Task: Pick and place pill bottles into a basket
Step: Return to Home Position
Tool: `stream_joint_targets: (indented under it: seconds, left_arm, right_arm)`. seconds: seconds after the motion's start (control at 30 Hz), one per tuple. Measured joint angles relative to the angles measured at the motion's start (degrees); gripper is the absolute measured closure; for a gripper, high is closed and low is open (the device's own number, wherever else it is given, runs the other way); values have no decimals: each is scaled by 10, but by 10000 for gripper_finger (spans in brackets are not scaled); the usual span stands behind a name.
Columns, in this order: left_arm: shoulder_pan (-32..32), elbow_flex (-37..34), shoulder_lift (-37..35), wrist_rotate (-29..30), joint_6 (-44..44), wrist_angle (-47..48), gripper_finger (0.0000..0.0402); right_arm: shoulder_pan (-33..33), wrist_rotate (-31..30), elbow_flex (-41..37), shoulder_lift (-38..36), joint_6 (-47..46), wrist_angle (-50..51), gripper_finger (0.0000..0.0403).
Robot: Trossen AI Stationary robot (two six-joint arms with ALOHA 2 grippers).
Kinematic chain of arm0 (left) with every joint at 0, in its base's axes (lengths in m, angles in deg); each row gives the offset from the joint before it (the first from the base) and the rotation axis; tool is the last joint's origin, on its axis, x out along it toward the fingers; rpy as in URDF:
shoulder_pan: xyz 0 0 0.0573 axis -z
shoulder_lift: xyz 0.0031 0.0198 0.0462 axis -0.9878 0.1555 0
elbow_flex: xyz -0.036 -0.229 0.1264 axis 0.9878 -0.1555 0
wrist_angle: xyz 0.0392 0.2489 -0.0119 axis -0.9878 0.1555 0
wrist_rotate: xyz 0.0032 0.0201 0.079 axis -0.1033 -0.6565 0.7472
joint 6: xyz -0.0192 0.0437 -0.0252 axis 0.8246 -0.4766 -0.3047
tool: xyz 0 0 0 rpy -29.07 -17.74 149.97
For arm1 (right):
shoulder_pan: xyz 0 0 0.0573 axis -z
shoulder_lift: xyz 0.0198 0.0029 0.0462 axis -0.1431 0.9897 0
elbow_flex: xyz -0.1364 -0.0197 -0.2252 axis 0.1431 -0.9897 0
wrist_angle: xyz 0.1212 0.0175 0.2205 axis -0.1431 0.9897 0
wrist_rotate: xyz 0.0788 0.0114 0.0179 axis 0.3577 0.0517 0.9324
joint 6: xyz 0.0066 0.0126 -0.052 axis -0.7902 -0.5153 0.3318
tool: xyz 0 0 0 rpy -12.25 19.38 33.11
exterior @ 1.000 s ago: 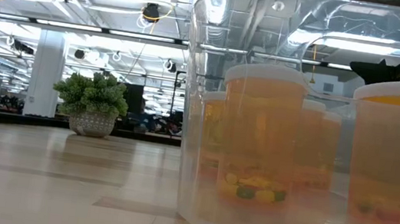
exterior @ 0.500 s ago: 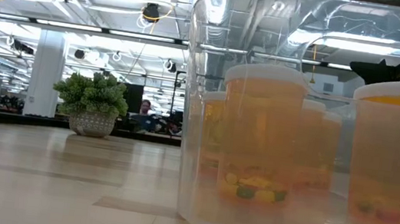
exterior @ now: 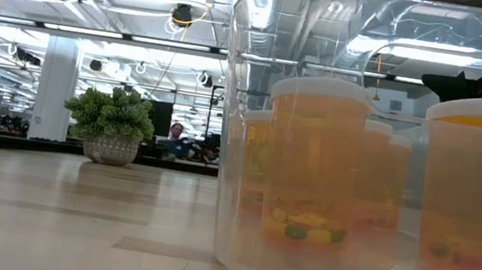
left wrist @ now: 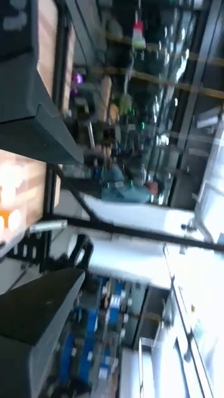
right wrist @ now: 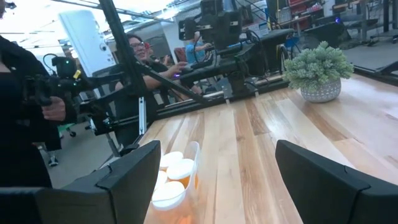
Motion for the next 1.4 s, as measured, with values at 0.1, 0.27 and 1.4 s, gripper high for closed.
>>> stream_joint_targets:
  seconds: [0.1, 0.27, 1.4]
  left_arm:
    - [0, -15, 3, -24, -9, -36, 125]
    - [0, -51, 0, -42, -13, -98, 125]
    - [0, -75, 1, -105, -26, 101, 125]
  right_arm:
    - [0, 0, 0, 0, 0, 0, 92]
    - [0, 0, 0, 0, 0, 0, 92]
    - [0, 0, 0, 0, 0, 0, 92]
